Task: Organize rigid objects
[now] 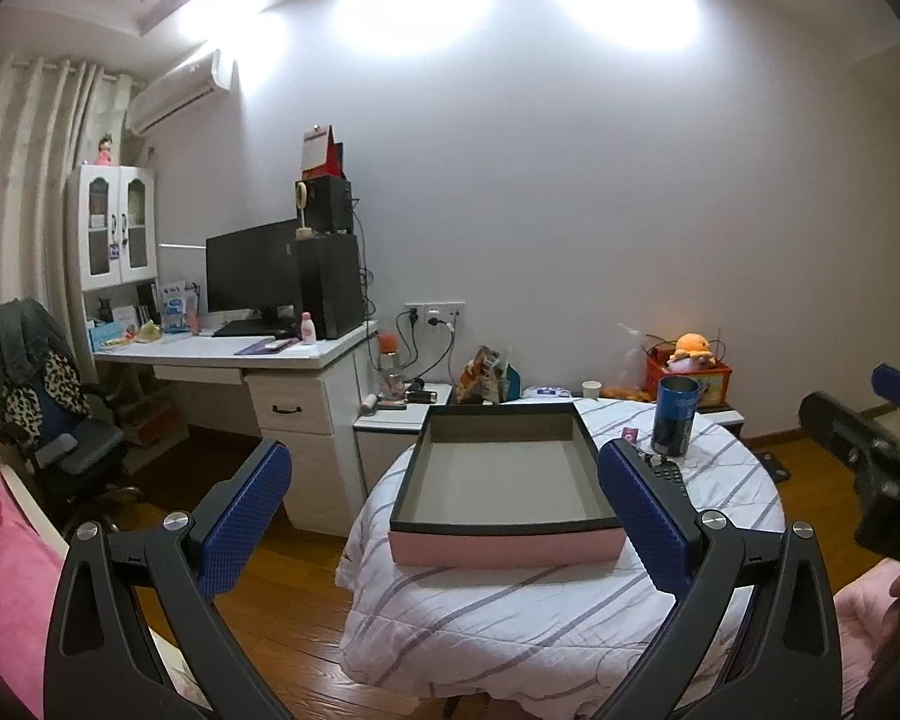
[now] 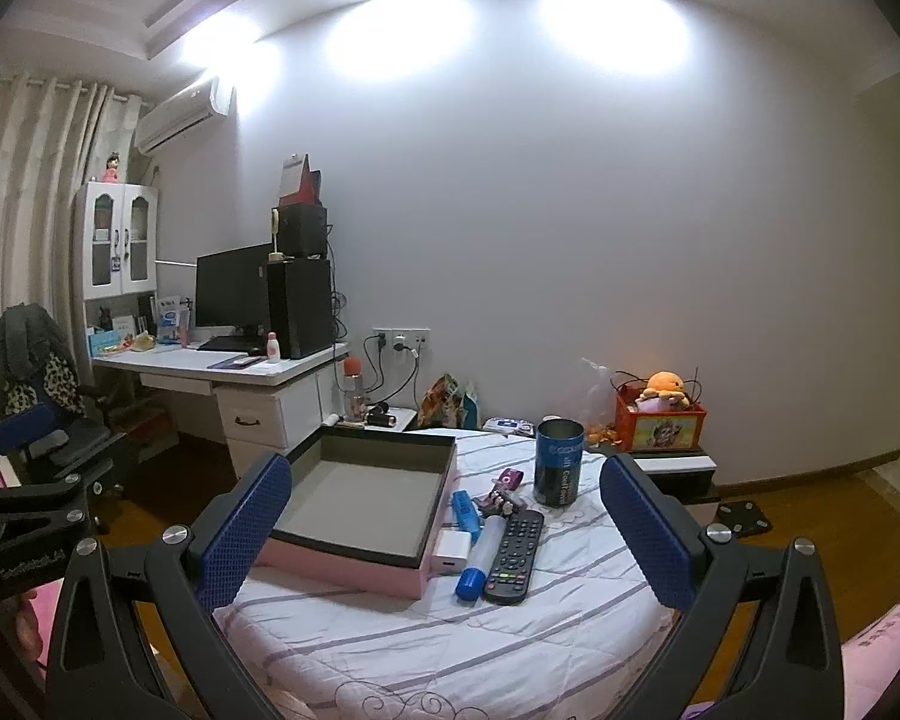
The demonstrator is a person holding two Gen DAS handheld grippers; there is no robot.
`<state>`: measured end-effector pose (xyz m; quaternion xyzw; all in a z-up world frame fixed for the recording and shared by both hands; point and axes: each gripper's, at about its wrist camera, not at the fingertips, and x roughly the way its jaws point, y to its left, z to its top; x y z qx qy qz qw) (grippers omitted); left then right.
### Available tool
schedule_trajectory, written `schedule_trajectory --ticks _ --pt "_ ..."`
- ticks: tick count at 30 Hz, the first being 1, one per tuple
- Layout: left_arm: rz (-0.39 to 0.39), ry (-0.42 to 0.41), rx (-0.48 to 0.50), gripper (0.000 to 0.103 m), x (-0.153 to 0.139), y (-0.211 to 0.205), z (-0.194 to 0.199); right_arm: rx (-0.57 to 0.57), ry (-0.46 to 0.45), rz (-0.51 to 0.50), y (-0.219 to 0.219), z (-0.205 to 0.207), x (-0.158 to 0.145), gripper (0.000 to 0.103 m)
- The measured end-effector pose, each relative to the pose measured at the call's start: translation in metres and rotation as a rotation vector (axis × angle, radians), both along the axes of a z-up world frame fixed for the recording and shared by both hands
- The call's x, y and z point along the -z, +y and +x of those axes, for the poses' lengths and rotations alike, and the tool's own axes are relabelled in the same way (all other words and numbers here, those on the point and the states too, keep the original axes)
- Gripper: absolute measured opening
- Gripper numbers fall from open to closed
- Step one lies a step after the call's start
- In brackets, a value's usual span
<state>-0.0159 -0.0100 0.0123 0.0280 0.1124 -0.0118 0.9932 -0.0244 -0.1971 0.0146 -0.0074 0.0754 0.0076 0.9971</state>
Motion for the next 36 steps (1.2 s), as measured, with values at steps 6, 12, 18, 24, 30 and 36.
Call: schedule_trajectory --ticks 6,12,18,24,30,36 --pt "0.002 0.005 0.007 0.103 0.003 0.002 -0.001 -0.002 0.008 -0.001 -0.001 0.002 0.006 0.103" --pt "0.015 0.025 0.006 0.103 0.007 0.0 0.004 -0.017 0.034 0.017 -0.004 0.007 0.012 0.103" --pt "0.026 0.041 0.008 0.103 0.012 -0.004 0.007 -0.009 0.055 0.012 -0.004 0.008 0.015 0.103" --pt "0.034 0.054 0.01 0.103 0.015 -0.005 0.01 0.0 0.064 0.009 -0.005 0.008 0.015 0.103" --pt "0.037 0.062 0.008 0.103 0.018 -0.006 0.011 0.016 0.068 0.014 -0.007 0.007 0.014 0.103" --pt "0.038 0.061 0.011 0.103 0.021 -0.006 0.012 0.027 0.074 0.01 -0.009 0.006 0.014 0.103"
